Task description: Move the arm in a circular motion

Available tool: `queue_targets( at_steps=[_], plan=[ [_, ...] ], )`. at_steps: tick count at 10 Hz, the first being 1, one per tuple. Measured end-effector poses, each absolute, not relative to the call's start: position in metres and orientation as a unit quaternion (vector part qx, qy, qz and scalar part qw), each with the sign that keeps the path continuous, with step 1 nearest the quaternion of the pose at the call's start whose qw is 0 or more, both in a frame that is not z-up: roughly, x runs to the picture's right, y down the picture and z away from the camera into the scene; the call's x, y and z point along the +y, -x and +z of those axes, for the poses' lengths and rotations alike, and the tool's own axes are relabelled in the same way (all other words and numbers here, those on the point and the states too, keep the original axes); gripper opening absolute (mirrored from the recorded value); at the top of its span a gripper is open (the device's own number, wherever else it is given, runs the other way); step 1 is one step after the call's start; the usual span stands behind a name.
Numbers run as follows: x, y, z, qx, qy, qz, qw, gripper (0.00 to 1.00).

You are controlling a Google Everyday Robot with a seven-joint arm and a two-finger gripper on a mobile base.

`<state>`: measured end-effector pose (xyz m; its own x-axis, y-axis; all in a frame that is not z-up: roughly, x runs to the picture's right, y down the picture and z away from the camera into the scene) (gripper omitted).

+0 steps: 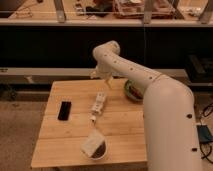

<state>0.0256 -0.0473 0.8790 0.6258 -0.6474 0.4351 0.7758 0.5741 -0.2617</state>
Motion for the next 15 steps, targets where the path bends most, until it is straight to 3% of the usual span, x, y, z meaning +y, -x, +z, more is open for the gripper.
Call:
queue_targets(
  at_steps=[3, 5, 7, 11, 15],
  plan=[
    [-0.023, -0.153, 0.861, -0.075, 0.276, -0.33, 0.9, 0.8],
    [0.0, -0.209, 0.829, -0.041, 0.302, -0.309, 0.901, 0.8],
    [0.032, -0.234, 0.773, -0.024, 0.32, -0.318, 0.892, 0.8],
    [0.101, -0.137, 0.679, -0.105, 0.303, -0.341, 0.884, 0.8],
    [0.127, 0.016, 0.639, -0.244, 0.244, -0.384, 0.857, 0.8]
  ],
)
